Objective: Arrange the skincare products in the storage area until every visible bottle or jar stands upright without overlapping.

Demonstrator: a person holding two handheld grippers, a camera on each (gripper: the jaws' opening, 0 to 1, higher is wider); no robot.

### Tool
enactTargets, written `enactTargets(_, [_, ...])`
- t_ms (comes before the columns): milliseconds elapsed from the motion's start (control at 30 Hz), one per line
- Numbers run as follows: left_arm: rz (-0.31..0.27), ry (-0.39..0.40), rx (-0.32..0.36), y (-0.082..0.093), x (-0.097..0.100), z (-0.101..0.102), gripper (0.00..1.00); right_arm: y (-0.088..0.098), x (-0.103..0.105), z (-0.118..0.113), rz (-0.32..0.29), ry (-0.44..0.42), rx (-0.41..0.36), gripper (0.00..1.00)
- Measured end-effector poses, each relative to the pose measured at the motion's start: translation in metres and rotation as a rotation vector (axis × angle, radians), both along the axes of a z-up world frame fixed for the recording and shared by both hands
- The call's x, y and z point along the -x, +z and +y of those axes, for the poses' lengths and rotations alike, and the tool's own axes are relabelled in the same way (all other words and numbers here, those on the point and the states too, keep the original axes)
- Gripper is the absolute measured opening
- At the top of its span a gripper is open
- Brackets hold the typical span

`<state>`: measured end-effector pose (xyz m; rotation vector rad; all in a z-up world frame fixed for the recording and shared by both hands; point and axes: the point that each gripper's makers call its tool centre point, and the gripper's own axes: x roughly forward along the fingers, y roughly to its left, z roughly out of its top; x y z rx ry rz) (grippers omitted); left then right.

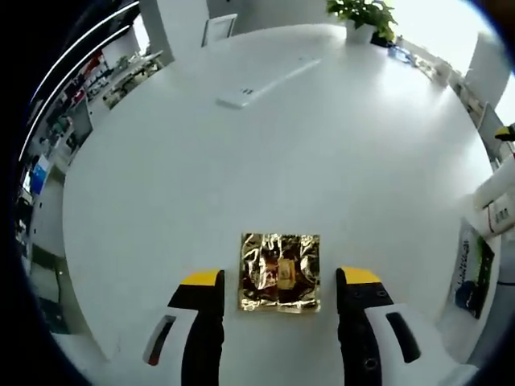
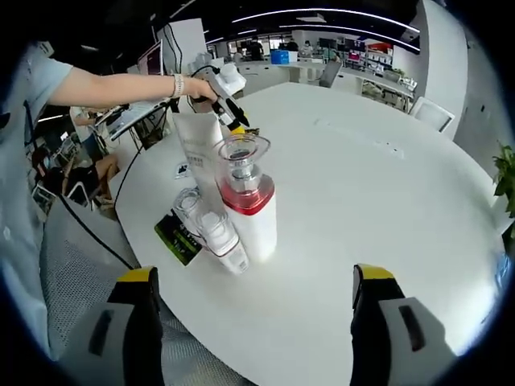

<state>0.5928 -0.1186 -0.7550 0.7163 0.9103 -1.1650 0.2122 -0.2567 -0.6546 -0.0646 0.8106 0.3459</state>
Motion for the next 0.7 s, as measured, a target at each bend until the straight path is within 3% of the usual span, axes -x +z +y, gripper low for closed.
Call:
enactTargets(467, [0.015,-0.017,0.005,0.0004,0.0048,-0.0022,0.5,0.001,-0.0006,-0.0016,0.003,0.001,0.005,0.99])
enactTargets(633, [0.018,0.008,0.005,0.0023,0.0024,-0.0006,0.37,0.0013,-0.001,-0.0004,0.001,0.004,0.004,0.99])
enactTargets(700, [0.018,0.01,0.008,0.0023,0.0029,-0.0007,0.37,0.0007,-0.0009,0.0002,0.002,0.006,0.003,0.99])
